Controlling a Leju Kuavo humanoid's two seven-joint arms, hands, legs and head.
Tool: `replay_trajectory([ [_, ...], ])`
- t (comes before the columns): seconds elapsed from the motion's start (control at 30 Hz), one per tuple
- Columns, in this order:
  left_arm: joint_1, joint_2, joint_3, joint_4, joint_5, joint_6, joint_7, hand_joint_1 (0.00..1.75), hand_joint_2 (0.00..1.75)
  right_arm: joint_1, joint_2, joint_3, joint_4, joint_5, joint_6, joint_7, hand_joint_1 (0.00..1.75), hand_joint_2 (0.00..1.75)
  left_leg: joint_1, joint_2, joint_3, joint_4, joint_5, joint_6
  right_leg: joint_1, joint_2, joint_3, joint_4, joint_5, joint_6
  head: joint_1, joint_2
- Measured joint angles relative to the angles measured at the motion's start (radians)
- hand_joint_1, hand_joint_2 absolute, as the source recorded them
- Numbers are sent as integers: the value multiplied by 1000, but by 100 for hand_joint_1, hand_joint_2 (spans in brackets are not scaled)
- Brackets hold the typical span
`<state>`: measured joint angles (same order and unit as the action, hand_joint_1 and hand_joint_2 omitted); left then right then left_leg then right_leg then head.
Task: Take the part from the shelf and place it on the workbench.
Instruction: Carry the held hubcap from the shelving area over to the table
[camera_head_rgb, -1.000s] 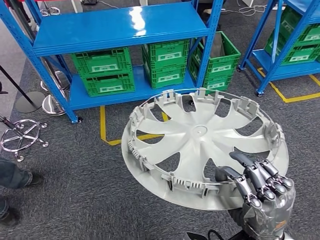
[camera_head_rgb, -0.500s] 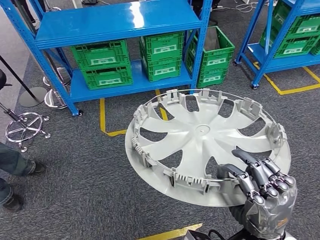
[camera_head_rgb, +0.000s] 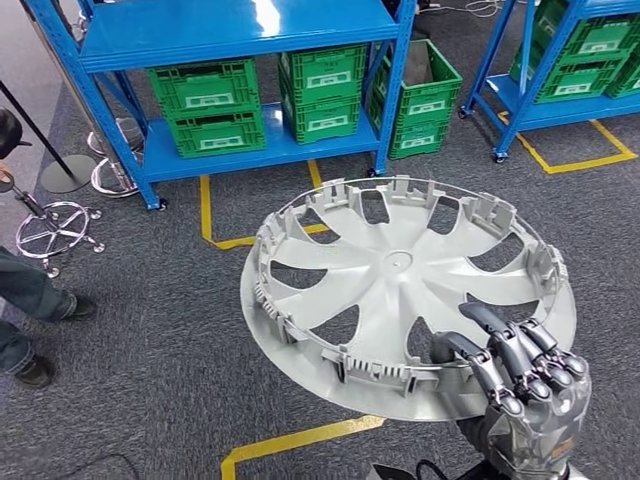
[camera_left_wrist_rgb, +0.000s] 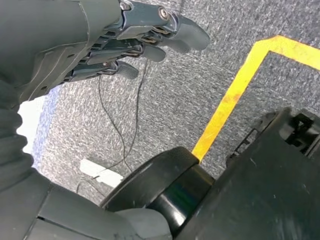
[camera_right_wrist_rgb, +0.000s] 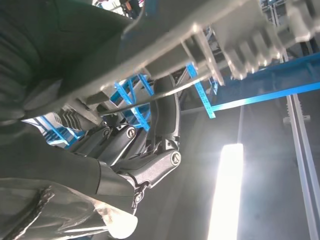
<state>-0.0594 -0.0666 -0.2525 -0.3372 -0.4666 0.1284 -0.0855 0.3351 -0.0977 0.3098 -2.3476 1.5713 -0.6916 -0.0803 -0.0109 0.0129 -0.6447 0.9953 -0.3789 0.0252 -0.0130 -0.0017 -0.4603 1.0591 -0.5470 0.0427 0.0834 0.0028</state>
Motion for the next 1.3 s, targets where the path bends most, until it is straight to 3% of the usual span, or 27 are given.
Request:
replay_trajectory([
  [0.03,-1,0,0,0,0,0,0,0,175,0,0,0,0,0,0,0,175,175,-1,-1,-6,7,8,-4,1,0,40,-61,-26,-4,1,0],
  [0.07,-1,1,0,0,0,1,0,0,175,0,0,0,0,0,0,0,175,175,-2,-1,-10,11,17,-8,3,1,58,-93,-42,-10,1,0],
  [0.13,0,2,0,0,0,0,0,0,175,1,0,-2,-1,0,0,0,175,175,0,-2,-16,16,20,-18,2,-1,44,-94,-37,-26,-1,0],
  [0.17,1,2,0,1,0,0,0,0,175,1,0,-2,-1,0,0,0,175,175,2,-4,-21,30,-3,-24,1,-3,34,-91,-29,-34,-3,0],
  [0.2,1,2,0,1,0,0,0,0,175,1,0,-3,-1,0,0,0,175,175,4,-5,-29,61,-45,-31,0,-5,23,-90,-18,-41,-5,0],
  [0.27,0,3,0,1,0,0,0,0,175,2,0,-4,-1,0,0,1,175,175,6,-8,-49,181,-155,-41,1,-7,-3,-86,5,-48,-9,0],
  [0.3,-1,3,0,1,0,0,0,0,175,2,0,-4,-1,0,0,1,175,175,6,-8,-56,247,-192,-43,2,-7,-17,-83,16,-49,-10,0],
  [0.33,-2,3,0,1,0,0,0,0,175,2,0,-4,-1,0,0,1,175,175,6,-8,-54,296,-203,-42,3,-7,-33,-77,27,-49,-10,0],
  [0.37,-2,3,0,1,0,0,0,0,175,2,0,-4,-1,0,0,1,175,175,6,-8,-41,312,-194,-41,4,-7,-47,-71,35,-49,-10,0],
  [0.4,-2,3,0,1,0,0,0,0,175,2,0,-4,-1,0,0,1,175,175,6,-9,-8,285,-170,-36,5,-7,-63,-65,43,-48,-10,0],
  [0.47,0,3,0,1,0,0,0,0,175,2,0,-4,-1,0,0,1,175,175,4,-11,91,149,-137,-21,9,-6,-87,-54,54,-46,-10,0],
  [0.5,1,4,0,1,0,0,0,0,175,2,0,-4,-1,0,0,1,175,175,2,-12,135,77,-135,-14,10,-6,-96,-51,61,-43,-9,0],
  [0.53,1,4,0,1,0,0,0,0,175,2,0,-4,-1,0,0,1,175,175,0,-13,160,30,-141,-8,11,-7,-103,-49,67,-38,-9,0],
  [0.6,1,4,0,1,0,0,0,0,175,1,0,-5,-1,0,0,1,175,175,-2,-13,164,-1,-144,-1,10,-8,-114,-50,82,-26,-8,0],
  [0.67,2,1,0,1,0,0,0,0,175,2,0,-5,-1,0,0,1,175,175,1,-10,154,-12,-128,10,9,-6,-126,-41,74,-16,-8,0],
  [0.73,2,1,0,1,0,0,0,0,175,2,0,-5,-1,0,0,0,175,175,4,-6,137,-19,-108,23,8,-2,-160,34,6,-8,-6,0],
  [0.8,2,1,0,1,0,0,0,0,175,2,0,-5,-1,0,0,0,175,175,1,-5,113,-16,-91,28,6,-1,-204,163,-71,-2,-4,0],
  [0.83,2,1,0,1,0,0,0,0,175,2,0,-5,-1,0,0,0,175,175,0,-4,101,-14,-83,28,5,-1,-215,211,-86,1,-4,0],
  [0.87,3,1,0,1,0,0,0,0,175,3,0,-5,-1,0,0,0,175,175,0,-4,89,-11,-77,27,4,-1,-210,226,-80,2,-4,0],
  [0.9,3,1,0,1,0,-1,0,0,175,3,0,-5,-1,0,0,0,175,175,0,-4,77,-6,-71,25,3,-1,-186,204,-58,4,-4,0],
  [0.97,3,0,0,1,0,-1,0,0,175,2,0,-5,-1,0,0,0,175,175,0,-4,59,6,-63,19,1,-2,-93,67,-11,4,-4,0],
  [1.03,3,0,0,1,0,0,0,0,175,2,0,-5,-1,0,0,0,175,175,-2,-5,48,17,-57,10,2,-2,-23,-44,-3,-1,-4,0],
  [1.13,3,1,0,1,0,0,0,0,175,3,0,-6,-3,0,0,0,175,175,-4,-7,44,25,-48,-6,2,-2,-21,-66,-5,-16,-4,0],
  [1.2,4,2,0,1,0,0,0,0,175,3,0,-6,-3,0,0,0,175,175,-2,-10,34,55,-78,-18,-2,-5,-25,-68,4,-29,-7,0],
  [1.3,4,3,0,1,0,0,0,0,175,3,2,-6,-3,0,0,1,175,175,5,-12,-14,222,-193,-35,-4,-11,-28,-67,13,-40,-14,0],
])
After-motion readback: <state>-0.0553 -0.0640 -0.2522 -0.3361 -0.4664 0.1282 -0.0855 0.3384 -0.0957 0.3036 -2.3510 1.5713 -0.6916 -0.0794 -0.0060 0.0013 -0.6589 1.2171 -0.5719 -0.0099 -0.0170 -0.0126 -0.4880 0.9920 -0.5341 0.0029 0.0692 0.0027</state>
